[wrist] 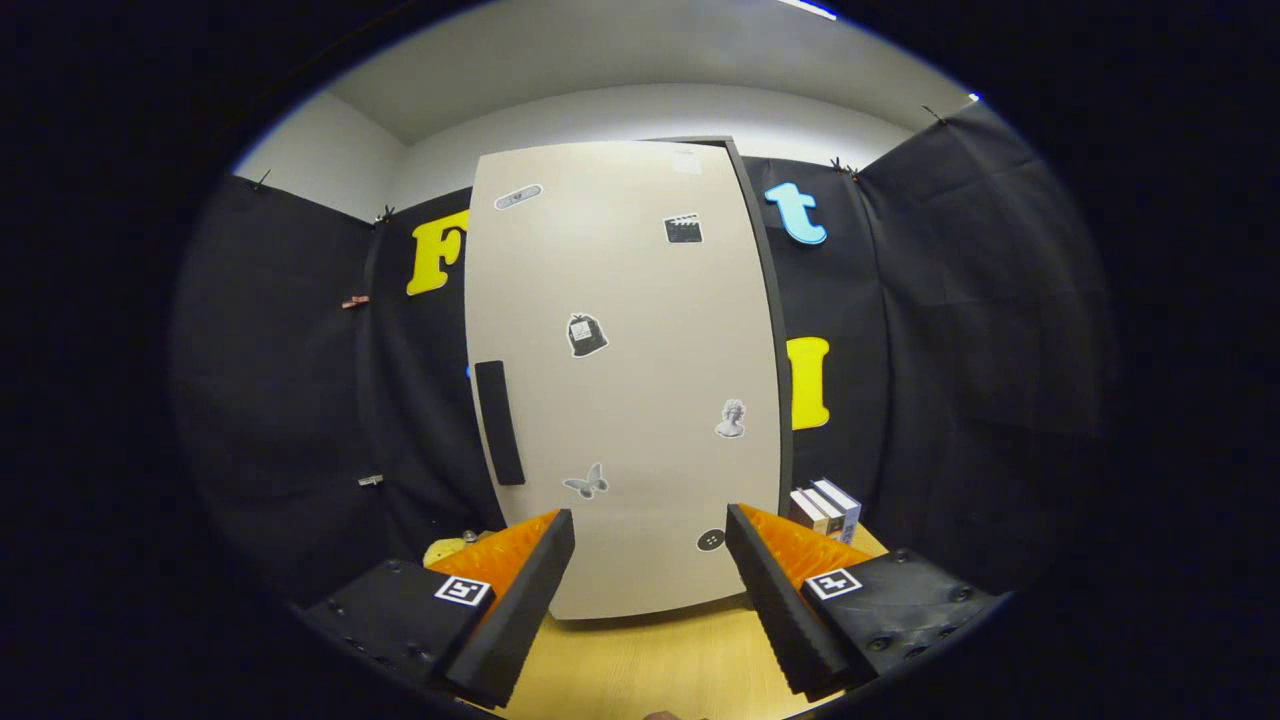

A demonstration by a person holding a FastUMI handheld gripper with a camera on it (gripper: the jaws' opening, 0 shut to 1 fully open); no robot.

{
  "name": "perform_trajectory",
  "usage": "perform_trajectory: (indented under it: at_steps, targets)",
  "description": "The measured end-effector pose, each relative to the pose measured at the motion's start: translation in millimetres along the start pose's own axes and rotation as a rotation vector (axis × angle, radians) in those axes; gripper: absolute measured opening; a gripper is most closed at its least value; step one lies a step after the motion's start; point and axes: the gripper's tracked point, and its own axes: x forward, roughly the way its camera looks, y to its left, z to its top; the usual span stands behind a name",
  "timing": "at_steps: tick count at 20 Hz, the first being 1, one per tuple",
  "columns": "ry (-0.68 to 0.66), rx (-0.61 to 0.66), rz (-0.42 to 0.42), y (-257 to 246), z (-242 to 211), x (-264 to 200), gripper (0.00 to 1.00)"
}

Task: Open the shoe cabinet door, grab the shoes and put them into the shoe cabinet, then close the shoe cabinet door.

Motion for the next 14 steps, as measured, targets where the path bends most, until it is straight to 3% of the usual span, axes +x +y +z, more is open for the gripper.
perform_trajectory:
  at_steps: [7,14]
  targets:
    - [0.000,-0.052,0.035,-4.3,-16.3,-9.1,0.98]
    - [-0.030,-0.129,-0.032,-20.5,-17.7,-1.9,0.98]
